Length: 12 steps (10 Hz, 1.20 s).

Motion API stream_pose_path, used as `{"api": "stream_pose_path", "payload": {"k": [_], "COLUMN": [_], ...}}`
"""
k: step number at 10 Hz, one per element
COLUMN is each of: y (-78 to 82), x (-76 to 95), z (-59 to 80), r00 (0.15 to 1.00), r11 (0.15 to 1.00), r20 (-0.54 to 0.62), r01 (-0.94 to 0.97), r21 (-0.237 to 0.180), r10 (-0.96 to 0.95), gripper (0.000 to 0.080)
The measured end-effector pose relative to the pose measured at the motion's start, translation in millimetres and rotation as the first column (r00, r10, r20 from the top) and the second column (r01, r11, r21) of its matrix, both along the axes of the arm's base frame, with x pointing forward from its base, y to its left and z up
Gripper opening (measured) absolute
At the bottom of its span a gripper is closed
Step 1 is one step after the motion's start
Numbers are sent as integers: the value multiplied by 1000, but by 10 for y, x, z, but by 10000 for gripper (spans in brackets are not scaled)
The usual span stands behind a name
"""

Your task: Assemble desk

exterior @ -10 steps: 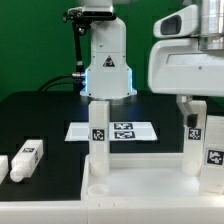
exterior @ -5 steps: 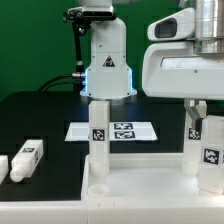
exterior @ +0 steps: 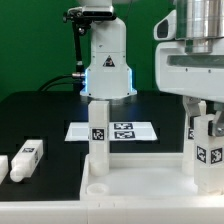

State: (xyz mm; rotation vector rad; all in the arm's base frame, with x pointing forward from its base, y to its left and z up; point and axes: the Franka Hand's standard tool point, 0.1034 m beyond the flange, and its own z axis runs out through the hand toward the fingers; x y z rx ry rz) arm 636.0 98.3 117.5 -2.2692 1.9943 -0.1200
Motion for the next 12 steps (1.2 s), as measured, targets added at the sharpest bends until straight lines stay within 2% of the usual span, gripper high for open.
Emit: {"api": "stream_pose_path", "payload": {"k": [1, 2, 5, 6, 7, 8, 9, 10, 12], "y": [17, 30, 24, 20, 32, 77, 160, 253, 176], "x": [-12, -15, -20, -14, 28, 32, -4, -29, -14], "z": [6, 4, -10, -15, -14, -28, -59, -61, -60], "r00": [984, 972, 973, 983, 999, 975, 955, 933, 881], "r11": [983, 971, 972, 982, 998, 975, 955, 932, 880], "r20": [-23, -30, -32, -26, -2, 16, 10, 2, 1], "r01": [179, 233, 229, 181, -55, -224, -295, -361, -472], "r21": [47, 60, 58, 49, 22, 14, 7, -19, -43], "r10": [-179, -232, -228, -180, 55, 223, 295, 361, 473], "gripper": [285, 285, 285, 501, 501, 616, 616, 644, 648]}}
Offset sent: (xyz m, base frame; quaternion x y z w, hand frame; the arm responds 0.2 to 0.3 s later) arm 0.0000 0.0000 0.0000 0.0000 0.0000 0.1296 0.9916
